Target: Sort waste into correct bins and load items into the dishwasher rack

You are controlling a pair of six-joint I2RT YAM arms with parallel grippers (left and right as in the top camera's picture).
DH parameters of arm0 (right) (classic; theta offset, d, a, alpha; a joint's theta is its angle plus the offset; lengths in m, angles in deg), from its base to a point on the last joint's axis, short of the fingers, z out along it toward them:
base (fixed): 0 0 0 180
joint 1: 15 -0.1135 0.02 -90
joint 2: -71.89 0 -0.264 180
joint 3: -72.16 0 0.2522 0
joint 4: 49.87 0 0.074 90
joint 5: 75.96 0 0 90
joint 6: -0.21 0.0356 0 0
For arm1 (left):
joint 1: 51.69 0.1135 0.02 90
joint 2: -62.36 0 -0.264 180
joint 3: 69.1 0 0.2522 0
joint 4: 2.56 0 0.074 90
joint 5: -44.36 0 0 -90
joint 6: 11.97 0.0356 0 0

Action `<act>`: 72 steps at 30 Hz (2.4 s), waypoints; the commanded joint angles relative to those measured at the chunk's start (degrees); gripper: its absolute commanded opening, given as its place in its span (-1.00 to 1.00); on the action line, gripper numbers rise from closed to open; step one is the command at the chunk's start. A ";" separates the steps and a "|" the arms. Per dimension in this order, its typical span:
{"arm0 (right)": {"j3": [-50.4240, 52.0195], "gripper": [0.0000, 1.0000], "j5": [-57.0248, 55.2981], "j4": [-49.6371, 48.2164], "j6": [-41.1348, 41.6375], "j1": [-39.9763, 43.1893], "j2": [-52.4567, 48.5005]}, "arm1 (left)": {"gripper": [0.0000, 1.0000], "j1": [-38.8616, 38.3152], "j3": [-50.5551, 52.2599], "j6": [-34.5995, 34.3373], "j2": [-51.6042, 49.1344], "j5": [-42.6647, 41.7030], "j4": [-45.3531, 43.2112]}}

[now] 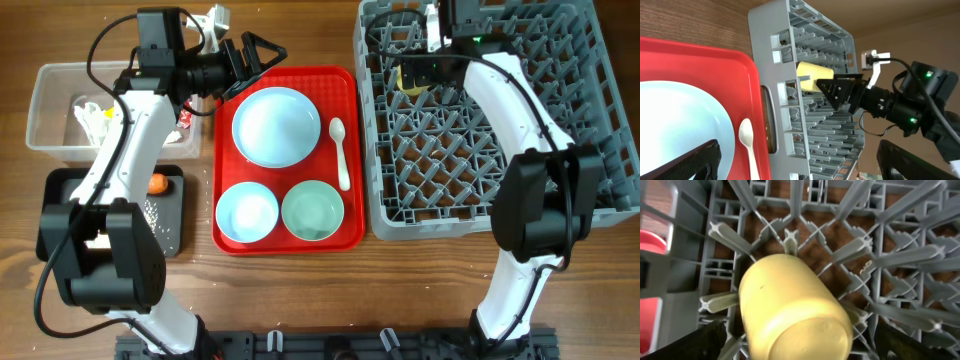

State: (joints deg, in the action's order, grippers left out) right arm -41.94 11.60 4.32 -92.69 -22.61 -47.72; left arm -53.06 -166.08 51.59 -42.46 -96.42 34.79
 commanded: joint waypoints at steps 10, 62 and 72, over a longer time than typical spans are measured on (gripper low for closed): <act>-11.52 0.00 5.53 13.77 3.34 -0.09 3.61 | 1.00 0.26 -0.35 0.48 -0.11 0.35 -0.15; -11.63 -0.59 11.17 11.96 10.16 -0.66 3.67 | 1.00 0.26 -0.35 0.48 -0.11 0.35 -0.15; -11.50 -0.60 14.60 25.20 7.41 -8.31 8.48 | 1.00 0.26 -0.35 0.48 -0.11 0.35 -0.15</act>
State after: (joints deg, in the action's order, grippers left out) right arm -52.89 24.87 27.71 -84.10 -28.80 -39.20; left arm -53.08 -166.08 51.59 -42.46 -96.42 34.77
